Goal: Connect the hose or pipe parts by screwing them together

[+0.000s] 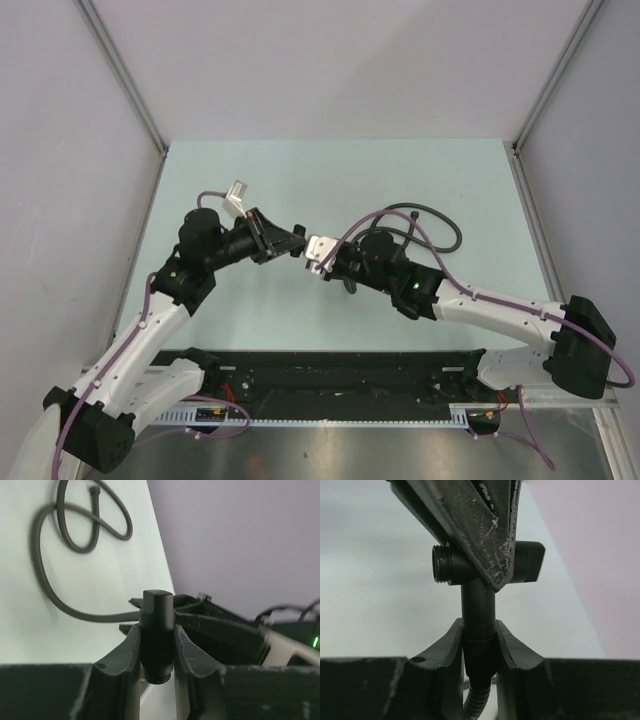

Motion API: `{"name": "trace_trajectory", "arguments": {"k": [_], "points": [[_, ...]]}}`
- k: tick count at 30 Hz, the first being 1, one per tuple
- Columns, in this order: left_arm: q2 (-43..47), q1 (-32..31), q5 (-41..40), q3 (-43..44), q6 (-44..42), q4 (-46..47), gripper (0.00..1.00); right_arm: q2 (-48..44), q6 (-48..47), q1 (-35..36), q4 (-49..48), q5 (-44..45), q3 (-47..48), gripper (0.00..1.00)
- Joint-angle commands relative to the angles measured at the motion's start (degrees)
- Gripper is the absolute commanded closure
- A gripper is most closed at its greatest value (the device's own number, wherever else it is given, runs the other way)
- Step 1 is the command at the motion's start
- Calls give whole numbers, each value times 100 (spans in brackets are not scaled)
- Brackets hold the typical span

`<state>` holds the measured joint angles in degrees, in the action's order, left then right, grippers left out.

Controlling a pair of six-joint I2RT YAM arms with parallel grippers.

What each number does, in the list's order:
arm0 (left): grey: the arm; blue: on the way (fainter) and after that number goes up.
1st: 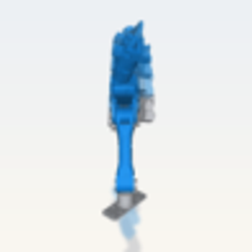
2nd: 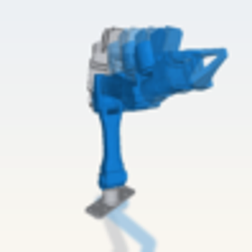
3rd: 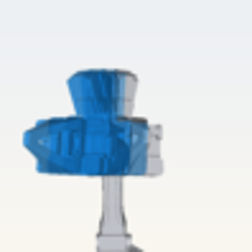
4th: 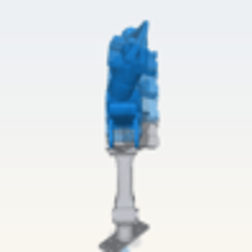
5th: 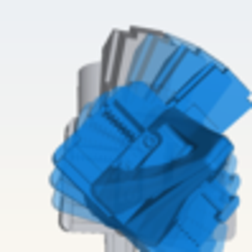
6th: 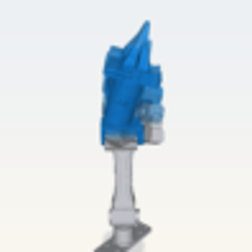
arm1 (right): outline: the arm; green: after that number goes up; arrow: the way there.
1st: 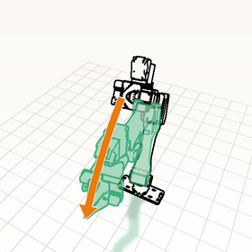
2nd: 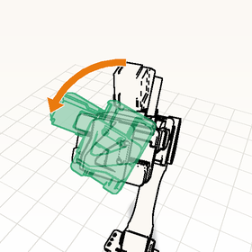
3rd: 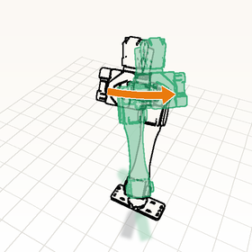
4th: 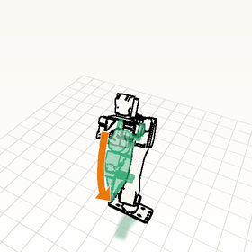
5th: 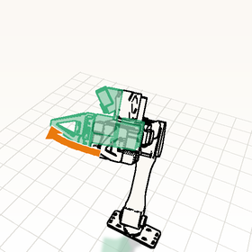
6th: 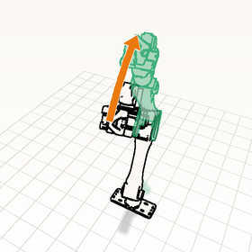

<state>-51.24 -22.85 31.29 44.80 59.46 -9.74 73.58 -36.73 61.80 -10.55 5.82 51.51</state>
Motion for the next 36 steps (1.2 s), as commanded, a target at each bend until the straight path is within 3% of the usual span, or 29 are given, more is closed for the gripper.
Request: {"name": "trace_trajectory", "arguments": {"k": [1,5,8,10,13,15,16,18,19,21,22,24,28,31,36], "points": [[299,-220,131,136,-2574,866,100,-151,1299,-859,308,-2838,246,100],[659,-263,956,-795,-3667,2577,100,102,1904,-1521,317,-4996,246,100],[791,-316,1256,-1078,-4626,2635,100,375,2274,-1898,194,-6272,255,100],[686,-316,1791,-1078,-4960,2626,100,455,2574,-1952,141,-6488,255,100],[686,-316,1531,-1043,-4857,2608,100,455,2592,-1961,298,-5920,255,100],[738,-316,1119,-1034,-4708,2608,100,351,2583,-1961,386,-5506,255,84],[808,-308,646,-1017,-4455,2600,100,289,2575,-1961,465,-5313,255,72],[888,-299,126,-947,-4032,2521,100,88,2487,-1961,597,-4952,255,60],[949,-308,-434,-903,-3534,2451,100,17,2504,-1953,650,-4568,246,46],[985,-308,-824,-693,-3083,2135,100,-133,2478,-1918,685,-4109,246,38],[993,-308,-939,-613,-2698,2021,100,-255,2443,-1883,720,-3567,246,23],[1020,-308,-1361,-403,-2240,1652,100,-379,2259,-1769,747,-2915,237,20],[1099,-308,-1617,-314,-897,1352,99,-651,1688,-1173,564,-1327,167,1],[1143,-308,-1573,-270,-123,1334,99,-722,924,-489,108,17,-17,0],[1099,-308,-1485,-121,775,1220,99,-679,-306,218,-1069,1402,-343,0]]}}
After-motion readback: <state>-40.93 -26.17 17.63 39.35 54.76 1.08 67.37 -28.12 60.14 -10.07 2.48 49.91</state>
